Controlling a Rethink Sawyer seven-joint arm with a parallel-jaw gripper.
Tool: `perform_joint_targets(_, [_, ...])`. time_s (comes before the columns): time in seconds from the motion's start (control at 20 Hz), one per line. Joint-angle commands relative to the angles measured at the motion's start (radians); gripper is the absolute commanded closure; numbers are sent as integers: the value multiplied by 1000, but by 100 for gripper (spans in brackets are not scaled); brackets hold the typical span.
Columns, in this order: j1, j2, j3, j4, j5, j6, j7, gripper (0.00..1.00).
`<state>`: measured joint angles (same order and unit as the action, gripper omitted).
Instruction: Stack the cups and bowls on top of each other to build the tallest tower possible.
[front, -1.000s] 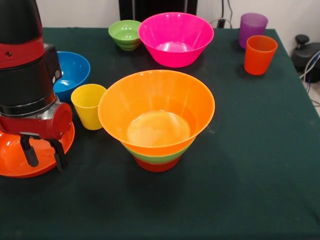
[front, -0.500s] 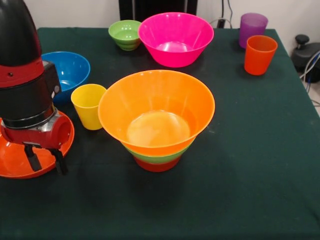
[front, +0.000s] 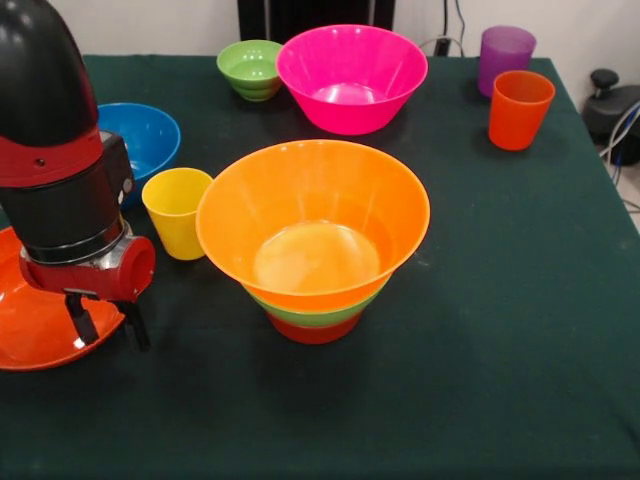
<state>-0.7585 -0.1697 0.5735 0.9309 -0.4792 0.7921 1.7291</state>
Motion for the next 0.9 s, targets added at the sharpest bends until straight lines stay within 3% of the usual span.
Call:
perform_joint_targets(0.05, [18,-2,23,80,-73,-14,-295,0])
perform_joint_targets(0.9, [9,-46,12,152,-100,-73,-269,0])
